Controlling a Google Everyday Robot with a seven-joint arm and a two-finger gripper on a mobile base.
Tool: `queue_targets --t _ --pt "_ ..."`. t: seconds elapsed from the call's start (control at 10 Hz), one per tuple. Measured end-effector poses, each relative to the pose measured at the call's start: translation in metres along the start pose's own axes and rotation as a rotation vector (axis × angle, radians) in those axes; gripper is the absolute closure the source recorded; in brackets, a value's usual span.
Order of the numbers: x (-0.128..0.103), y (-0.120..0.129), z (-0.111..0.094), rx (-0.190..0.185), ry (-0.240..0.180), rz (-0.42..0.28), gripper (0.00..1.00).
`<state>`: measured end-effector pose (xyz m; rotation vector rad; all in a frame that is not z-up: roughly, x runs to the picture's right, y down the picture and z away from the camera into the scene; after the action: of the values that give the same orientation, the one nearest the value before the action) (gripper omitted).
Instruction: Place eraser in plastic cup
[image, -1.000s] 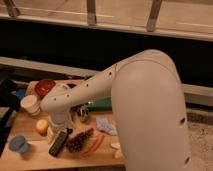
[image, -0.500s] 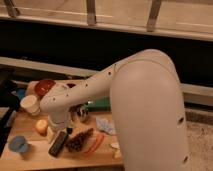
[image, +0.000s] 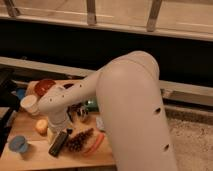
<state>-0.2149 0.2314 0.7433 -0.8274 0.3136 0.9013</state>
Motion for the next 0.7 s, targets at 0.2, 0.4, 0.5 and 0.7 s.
queue_targets --t 0.2,0.4,0.5,0.7 --pt "-0.001 -0.002 0.009 -0.013 0.015 0.018 0.2" --pt "-0.005 -0.001 0.018 -0.039 0.014 0.035 0.2" --pt "-0.006 0.0 0.022 -0.052 0.016 0.037 0.2" --pt "-0.009 0.001 0.033 -0.071 0.031 0.048 0.2"
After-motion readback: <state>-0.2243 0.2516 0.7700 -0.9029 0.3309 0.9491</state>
